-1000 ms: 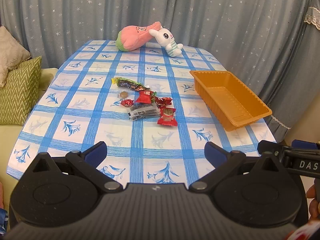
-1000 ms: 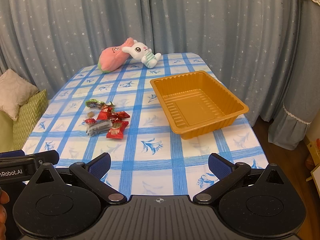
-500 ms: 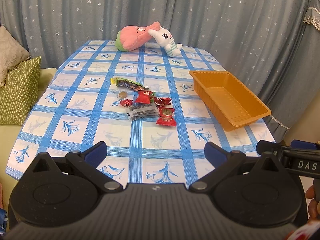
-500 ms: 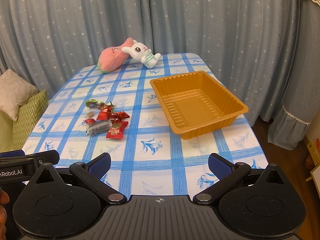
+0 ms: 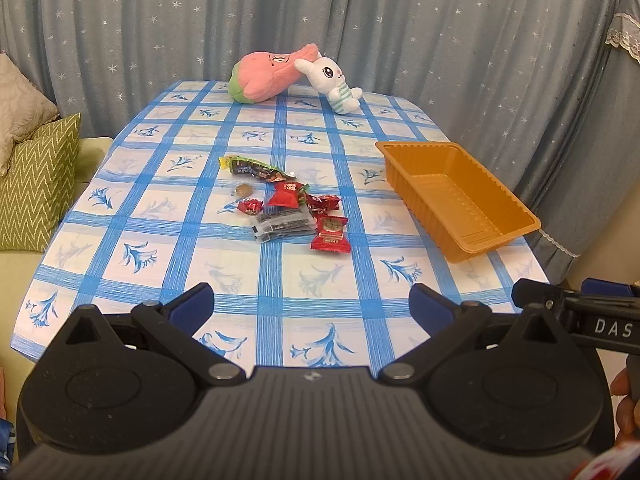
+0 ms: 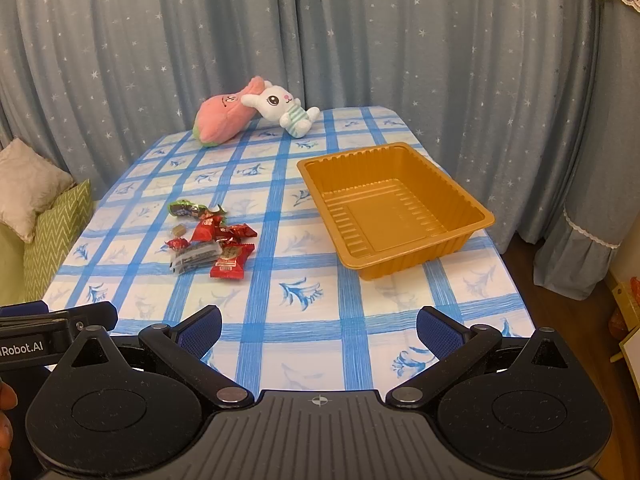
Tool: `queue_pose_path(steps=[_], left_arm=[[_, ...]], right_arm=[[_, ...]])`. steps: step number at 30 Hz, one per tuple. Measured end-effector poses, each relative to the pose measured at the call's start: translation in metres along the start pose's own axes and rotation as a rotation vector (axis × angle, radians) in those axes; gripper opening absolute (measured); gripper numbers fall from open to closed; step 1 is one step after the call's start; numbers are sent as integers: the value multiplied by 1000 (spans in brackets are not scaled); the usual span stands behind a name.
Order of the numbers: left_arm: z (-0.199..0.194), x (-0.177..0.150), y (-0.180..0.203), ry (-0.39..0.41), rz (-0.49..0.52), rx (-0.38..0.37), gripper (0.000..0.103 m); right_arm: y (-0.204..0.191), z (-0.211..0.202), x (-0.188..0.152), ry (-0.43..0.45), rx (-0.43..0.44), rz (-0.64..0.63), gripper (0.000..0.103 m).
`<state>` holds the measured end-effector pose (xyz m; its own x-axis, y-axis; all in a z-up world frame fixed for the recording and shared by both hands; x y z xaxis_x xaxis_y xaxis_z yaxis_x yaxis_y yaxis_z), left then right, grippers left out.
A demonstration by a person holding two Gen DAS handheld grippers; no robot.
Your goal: Organize snacks
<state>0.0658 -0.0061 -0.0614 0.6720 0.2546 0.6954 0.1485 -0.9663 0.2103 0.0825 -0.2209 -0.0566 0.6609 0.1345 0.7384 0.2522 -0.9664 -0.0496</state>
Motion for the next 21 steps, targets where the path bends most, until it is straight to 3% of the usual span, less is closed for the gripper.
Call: queue_pose_path(steps=[21], left_arm=[[0,-1,-1,1,-3,1,103]], right_arm=[[0,1,1,0,-1,-1,103]])
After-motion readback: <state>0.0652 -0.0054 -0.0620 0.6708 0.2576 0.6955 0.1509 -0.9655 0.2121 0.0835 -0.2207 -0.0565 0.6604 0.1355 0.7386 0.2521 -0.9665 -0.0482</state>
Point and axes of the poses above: each gripper's, at about its wrist camera, not at the fingertips, and z roughly the way its jaws point, y to its right, x to its top, the point moved 9 cm from there along z, roughly the way its jaws point, and after that the axes turned 8 degrees about -z, right-handed, at the moved point
